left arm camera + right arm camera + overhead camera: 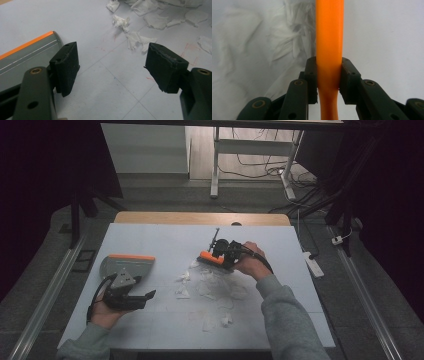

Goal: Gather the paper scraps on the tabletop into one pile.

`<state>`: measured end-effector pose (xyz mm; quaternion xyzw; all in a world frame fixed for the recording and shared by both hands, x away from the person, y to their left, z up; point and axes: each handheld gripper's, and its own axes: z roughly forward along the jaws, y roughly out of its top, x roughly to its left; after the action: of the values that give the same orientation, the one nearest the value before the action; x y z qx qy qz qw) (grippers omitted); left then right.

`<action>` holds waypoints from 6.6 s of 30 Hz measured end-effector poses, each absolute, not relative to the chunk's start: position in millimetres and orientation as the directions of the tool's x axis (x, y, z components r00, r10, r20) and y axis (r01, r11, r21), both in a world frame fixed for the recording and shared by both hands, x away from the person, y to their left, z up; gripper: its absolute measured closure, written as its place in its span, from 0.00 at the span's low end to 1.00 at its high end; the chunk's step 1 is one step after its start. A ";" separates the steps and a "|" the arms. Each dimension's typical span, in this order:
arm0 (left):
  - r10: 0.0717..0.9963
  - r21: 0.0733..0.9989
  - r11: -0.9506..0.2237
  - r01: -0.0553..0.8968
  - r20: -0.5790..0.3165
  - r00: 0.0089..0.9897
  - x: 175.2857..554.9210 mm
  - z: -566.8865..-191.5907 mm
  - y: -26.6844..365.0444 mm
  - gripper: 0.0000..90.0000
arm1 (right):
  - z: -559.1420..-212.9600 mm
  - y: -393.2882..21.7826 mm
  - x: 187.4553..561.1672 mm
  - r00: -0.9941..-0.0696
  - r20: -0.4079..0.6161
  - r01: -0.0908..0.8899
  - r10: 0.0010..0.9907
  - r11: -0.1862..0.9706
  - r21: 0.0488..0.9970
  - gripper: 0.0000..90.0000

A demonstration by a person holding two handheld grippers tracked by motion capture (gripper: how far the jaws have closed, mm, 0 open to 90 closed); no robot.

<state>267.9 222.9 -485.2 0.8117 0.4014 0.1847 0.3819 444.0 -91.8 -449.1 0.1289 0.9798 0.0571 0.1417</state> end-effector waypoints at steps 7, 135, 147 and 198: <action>0.792 0.763 -0.394 0.512 -0.001 0.611 268.1 -485.5 221.1 0.31 | -440.7 -107.3 424.2 -0.946 -0.189 0.219 0.263 0.950 0.223 0.79; 0.815 0.775 -0.365 0.516 -0.003 0.580 269.6 -485.8 233.4 0.32 | -412.3 -94.7 370.8 -0.815 0.140 0.503 0.563 0.565 0.654 0.79; 0.811 0.764 -0.385 0.518 0.012 0.585 270.4 -487.1 229.4 0.31 | -444.9 -61.5 391.1 -0.801 0.263 0.563 0.538 0.525 0.638 0.78; 0.809 0.754 -0.398 0.522 0.020 0.588 271.3 -488.9 228.4 0.31 | -429.1 -120.9 287.3 -0.970 0.137 0.237 0.202 0.915 0.326 0.79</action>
<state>271.3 228.4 -488.9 0.8127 0.4094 0.1960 0.3653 287.3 -120.9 -429.1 0.1125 0.9773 0.1724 -0.0503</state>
